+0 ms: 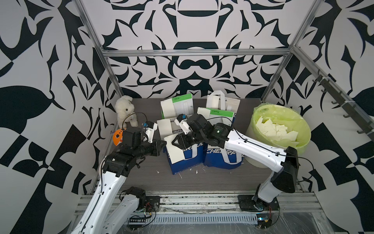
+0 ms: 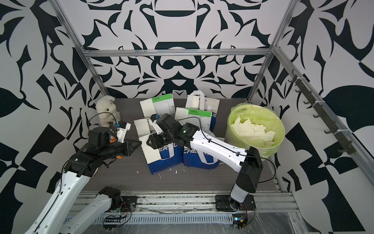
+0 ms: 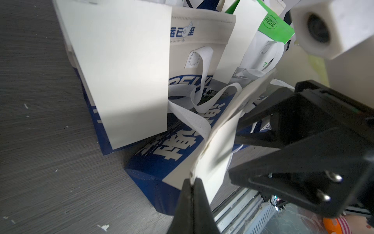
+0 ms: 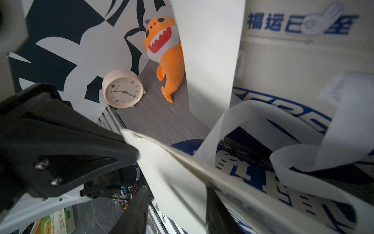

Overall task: Shred takeout receipts and throw away
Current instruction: Tear off the takeout receipt from the takeout bag.

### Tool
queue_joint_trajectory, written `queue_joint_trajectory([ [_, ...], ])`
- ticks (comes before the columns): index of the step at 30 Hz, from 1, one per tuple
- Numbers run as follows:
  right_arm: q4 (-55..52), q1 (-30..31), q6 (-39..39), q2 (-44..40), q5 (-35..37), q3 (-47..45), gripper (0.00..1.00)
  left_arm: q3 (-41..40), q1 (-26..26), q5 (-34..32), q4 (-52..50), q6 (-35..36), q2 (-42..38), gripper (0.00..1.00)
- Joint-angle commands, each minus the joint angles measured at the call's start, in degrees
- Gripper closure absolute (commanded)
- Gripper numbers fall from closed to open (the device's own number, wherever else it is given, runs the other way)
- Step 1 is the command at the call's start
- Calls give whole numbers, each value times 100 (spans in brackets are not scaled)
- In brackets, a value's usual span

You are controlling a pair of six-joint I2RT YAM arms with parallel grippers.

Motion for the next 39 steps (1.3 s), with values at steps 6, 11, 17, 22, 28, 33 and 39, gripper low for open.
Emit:
queue_joint_trajectory([
  [6,-136,33,-265,29,147,650,58,-144,3,164,61,-13,-17,100],
  [11,-117,59,-239,195,-25,762,64,-159,-2,169,136,-20,-26,100],
  [17,-76,139,-195,326,-76,774,73,-166,-2,187,163,-20,-34,100],
  [22,-102,148,-190,366,57,762,77,-186,-1,200,176,6,-94,100],
  [28,-71,148,-112,425,44,838,100,-218,4,160,169,39,-139,95],
  [33,-90,152,-102,390,-17,869,100,-171,4,-491,24,257,-322,36],
  [39,-150,148,-184,220,-131,847,100,-235,2,-970,13,854,-596,26],
])
